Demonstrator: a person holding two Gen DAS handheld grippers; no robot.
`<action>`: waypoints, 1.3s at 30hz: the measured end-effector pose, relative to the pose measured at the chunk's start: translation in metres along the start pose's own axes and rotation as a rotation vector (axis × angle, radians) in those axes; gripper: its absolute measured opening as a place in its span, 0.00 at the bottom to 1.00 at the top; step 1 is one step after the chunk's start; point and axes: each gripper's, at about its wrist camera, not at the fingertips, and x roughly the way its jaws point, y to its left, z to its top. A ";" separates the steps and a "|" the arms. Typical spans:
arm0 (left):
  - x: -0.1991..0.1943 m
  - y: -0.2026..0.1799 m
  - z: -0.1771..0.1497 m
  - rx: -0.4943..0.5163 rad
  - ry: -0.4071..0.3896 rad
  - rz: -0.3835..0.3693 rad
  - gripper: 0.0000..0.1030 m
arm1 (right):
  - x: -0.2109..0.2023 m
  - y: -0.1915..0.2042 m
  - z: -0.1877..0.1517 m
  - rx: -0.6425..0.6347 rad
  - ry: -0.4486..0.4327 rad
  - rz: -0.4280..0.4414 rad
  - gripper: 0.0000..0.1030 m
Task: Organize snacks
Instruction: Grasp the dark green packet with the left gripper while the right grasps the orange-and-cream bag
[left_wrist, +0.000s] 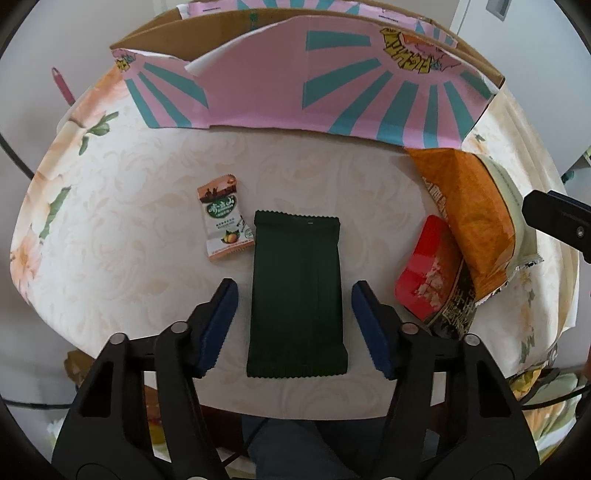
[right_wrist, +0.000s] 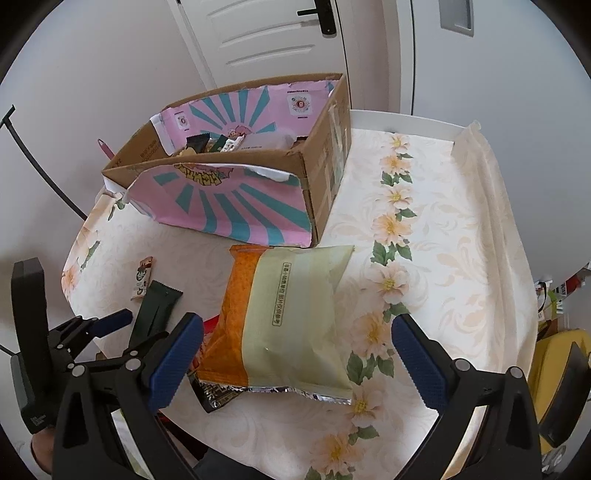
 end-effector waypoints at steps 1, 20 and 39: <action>0.000 -0.002 -0.001 0.010 -0.008 0.010 0.50 | 0.002 0.000 0.000 0.000 0.003 0.003 0.98; -0.018 0.004 0.003 -0.010 -0.041 -0.014 0.39 | 0.040 0.009 0.010 0.018 0.080 -0.010 0.98; -0.055 0.011 0.023 -0.005 -0.099 -0.022 0.39 | 0.044 -0.004 0.007 0.139 0.100 0.013 0.60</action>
